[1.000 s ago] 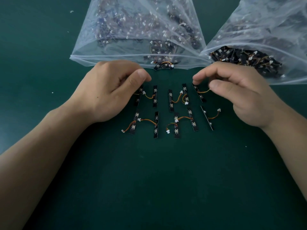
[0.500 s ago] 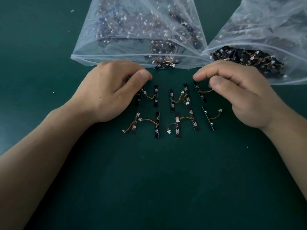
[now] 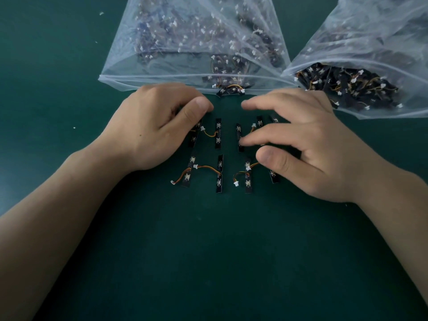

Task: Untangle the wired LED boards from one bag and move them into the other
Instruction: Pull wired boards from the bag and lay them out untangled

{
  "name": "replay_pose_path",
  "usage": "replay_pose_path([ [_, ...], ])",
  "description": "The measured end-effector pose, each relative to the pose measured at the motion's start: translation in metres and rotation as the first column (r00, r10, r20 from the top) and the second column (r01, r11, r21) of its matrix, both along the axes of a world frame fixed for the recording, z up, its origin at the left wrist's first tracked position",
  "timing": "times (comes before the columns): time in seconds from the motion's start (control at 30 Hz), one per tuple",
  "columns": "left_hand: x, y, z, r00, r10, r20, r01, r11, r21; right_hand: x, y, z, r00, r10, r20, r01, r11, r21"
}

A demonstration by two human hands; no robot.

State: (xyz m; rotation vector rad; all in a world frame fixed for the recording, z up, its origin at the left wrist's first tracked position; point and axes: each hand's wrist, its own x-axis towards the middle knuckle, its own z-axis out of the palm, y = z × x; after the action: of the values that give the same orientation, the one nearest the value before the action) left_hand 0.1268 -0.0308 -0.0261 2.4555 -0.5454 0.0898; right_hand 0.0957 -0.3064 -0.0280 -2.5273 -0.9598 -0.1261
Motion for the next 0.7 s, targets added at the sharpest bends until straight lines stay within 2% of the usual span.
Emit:
replay_pose_path([
  [0.17,-0.002,-0.001,0.002,1.0,0.01,-0.006,-0.01,1.0,-0.02,0.013,-0.013,-0.009,0.993,-0.116,0.01,0.105,0.929,0.355],
  [0.3,0.0,-0.001,0.0,0.989,0.134,0.061,-0.127,0.986,-0.105,0.023,-0.022,-0.014,0.969,-0.224,-0.105,0.245,0.815,0.526],
  [0.43,0.002,0.0,0.003,0.964,0.259,0.066,-0.242,0.951,-0.194,0.025,-0.02,-0.018,0.951,-0.234,-0.203,0.309,0.761,0.57],
  [0.7,0.002,0.0,0.002,0.966,0.256,0.043,-0.25,0.962,-0.11,0.026,-0.02,-0.014,0.923,-0.26,-0.285,0.379,0.746,0.547],
])
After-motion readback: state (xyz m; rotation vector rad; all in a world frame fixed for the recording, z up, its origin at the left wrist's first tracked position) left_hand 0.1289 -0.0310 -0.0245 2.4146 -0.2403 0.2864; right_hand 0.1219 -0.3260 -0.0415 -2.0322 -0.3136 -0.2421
